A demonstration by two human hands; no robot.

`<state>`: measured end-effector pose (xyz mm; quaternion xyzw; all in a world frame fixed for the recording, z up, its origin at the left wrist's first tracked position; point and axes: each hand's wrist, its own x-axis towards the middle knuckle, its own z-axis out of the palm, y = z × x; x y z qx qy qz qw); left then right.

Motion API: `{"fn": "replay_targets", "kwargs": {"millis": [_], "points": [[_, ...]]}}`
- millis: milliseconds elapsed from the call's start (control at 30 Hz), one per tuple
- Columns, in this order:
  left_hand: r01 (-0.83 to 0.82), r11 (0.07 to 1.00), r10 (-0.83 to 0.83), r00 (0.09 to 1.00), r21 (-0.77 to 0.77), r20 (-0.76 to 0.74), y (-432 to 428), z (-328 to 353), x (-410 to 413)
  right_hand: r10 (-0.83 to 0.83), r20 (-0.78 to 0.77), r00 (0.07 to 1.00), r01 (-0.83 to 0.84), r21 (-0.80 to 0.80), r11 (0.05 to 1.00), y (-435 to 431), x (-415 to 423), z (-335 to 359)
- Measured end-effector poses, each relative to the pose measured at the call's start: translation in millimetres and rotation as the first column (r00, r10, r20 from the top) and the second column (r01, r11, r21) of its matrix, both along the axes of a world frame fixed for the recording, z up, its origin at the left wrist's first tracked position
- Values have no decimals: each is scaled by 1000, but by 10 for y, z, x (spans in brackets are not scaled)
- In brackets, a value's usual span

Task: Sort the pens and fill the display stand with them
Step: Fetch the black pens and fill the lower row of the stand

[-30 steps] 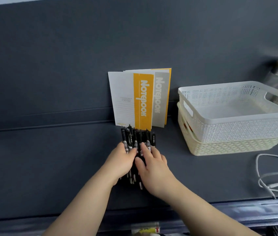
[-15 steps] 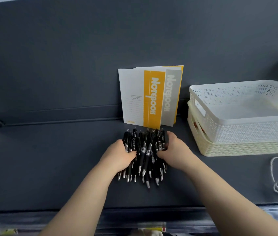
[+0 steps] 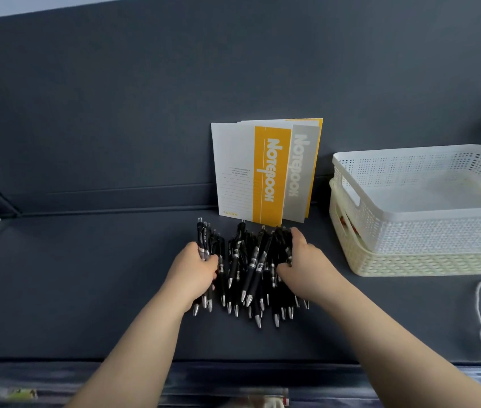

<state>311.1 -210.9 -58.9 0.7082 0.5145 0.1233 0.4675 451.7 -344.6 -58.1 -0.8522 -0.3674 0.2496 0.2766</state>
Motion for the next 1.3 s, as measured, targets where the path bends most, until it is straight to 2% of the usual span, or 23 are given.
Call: {"fn": "replay_targets", "kwargs": {"millis": [100, 200, 300, 433, 533, 700, 867, 1100, 1300], "points": [[-64, 984, 91, 984, -167, 157, -43, 47, -27, -25, -127, 992, 38, 99, 994, -80, 77, 14], [-82, 918, 209, 931, -388, 298, -108, 117, -60, -57, -276, 960, 129, 251, 959, -172, 128, 63], [-71, 845, 318, 864, -531, 390, -198, 212, -61, -24, -309, 951, 146, 378, 914, -208, 120, 114], [-55, 763, 420, 799, -645, 429, -297, 292, -66, 130, -317, 939, 59, 524, 850, -105, 43, 172], [-58, 732, 469, 766, -679, 439, -357, 332, -106, 182, -386, 904, 73, 560, 825, 13, -71, 176], [-76, 667, 593, 657, -741, 467, -373, 385, -263, 288, -446, 848, 24, 574, 818, 235, -379, 210], [36, 681, 569, 602, -731, 560, -403, 445, -583, 349, -357, 866, -85, 583, 808, 399, -885, 251], [-16, 719, 597, 527, -695, 605, -267, 462, -1397, 373, -90, 923, -285, 490, 824, 649, -1774, 310], [-34, 726, 625, 448, -687, 639, 38, 482, -2481, 453, 108, 885, -452, 435, 779, 1070, -2839, 384]]}}
